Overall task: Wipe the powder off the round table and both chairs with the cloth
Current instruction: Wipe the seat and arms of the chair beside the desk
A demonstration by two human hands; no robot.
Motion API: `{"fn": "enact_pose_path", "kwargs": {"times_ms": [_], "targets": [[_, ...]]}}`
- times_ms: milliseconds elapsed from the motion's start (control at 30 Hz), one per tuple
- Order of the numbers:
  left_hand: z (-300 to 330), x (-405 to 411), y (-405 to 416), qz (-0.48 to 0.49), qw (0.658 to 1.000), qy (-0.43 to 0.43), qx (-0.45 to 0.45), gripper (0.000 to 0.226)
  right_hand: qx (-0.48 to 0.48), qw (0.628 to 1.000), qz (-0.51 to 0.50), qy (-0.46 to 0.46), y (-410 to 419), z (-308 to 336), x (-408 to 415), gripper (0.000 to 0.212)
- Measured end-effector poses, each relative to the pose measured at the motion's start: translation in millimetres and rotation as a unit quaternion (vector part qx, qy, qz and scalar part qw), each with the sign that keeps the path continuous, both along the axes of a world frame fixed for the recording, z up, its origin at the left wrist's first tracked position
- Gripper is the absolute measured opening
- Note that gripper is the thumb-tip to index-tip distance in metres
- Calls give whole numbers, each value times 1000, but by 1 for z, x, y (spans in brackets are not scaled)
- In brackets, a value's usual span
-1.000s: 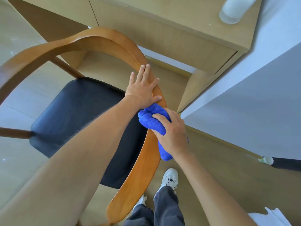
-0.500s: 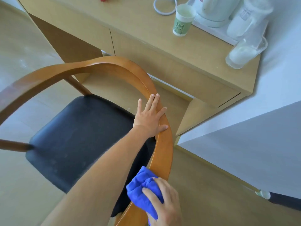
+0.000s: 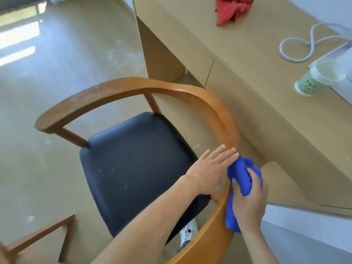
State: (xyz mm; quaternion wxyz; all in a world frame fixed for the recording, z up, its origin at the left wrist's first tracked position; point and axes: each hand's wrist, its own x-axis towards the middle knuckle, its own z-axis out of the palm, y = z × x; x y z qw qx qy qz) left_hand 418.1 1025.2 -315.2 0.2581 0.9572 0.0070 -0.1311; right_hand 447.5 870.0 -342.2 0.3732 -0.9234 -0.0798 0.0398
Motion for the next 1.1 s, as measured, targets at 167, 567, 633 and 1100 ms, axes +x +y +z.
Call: {"fn": "enact_pose_path", "kwargs": {"times_ms": [167,567,633,1100], "targets": [[2,-9,10,121,993,-5,11,78,2,983,105,-150,77,26,76,44],[-56,-156,53,417,902,110,-18,64,-194,808,534,-156,238,-2,50,37],[-66,-189,56,447,884,134,-18,63,-203,816,541,-38,231,-34,8,38],[-172,-296,60,580,802,133,47,62,-168,879,438,-90,266,-165,-104,50]]}}
